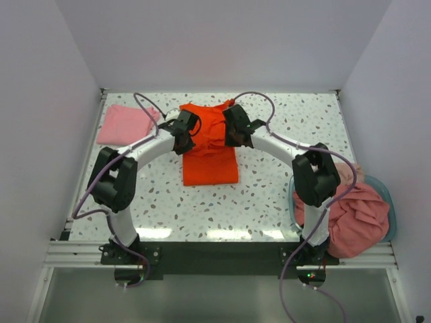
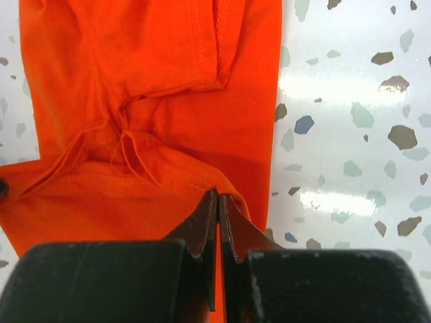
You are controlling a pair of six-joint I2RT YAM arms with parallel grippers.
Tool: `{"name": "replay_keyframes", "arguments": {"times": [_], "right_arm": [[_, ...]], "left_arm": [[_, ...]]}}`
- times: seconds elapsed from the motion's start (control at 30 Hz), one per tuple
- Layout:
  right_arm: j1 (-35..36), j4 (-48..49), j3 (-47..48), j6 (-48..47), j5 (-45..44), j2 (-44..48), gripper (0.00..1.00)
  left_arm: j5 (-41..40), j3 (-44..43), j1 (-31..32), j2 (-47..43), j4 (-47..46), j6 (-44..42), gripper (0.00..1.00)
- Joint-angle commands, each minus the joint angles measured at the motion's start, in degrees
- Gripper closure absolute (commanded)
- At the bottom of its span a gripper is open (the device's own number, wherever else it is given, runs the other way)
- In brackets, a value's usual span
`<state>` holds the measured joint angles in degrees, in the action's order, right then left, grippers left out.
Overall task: Fold and stack the t-shirts
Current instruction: Fold the tshirt
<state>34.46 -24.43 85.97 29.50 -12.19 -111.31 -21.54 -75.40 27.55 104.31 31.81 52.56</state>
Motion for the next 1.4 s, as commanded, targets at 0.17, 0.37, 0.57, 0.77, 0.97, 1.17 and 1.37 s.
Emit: {"name": "replay_keyframes", "arguments": {"times": [0.17, 0.37, 0.57, 0.77, 0.97, 1.17, 1.37], "right_arm": [[-1.85, -0.18, 6.13, -0.76, 0.76, -3.30, 0.98], [-1.94, -2.56, 7.02, -1.28, 0.84, -2.25, 0.30], [-0.80, 3.14, -1.06, -1.90, 11.47, 4.51, 0.01], [4.82, 7.29, -4.68, -1.55, 17.98, 2.87, 0.01], [6.32, 8.78, 0.94, -1.11, 18.95, -4.69, 0.01], [6.32, 8.43, 6.13, -1.02, 16.15, -9.36, 0.01], [5.27, 9.13, 13.77, -1.54, 7.72, -14.81, 0.01]], "left_arm": [[1.68, -7.21, -1.27, 6.33, -2.29, -3.51, 0.90], [0.63, -5.83, -1.45, 3.36, -1.67, -4.30, 0.11], [-0.96, 2.50, -1.45, -7.70, -0.79, -3.87, 0.00], [-4.65, 15.53, -1.80, -20.97, 3.60, -0.26, 0.00], [-3.86, 26.34, -1.97, -27.22, 6.15, 1.06, 0.00], [-3.51, 30.13, -1.97, -30.30, 7.83, 2.82, 0.00], [-2.02, 31.71, -1.97, -32.85, 7.56, 3.52, 0.00]]}}
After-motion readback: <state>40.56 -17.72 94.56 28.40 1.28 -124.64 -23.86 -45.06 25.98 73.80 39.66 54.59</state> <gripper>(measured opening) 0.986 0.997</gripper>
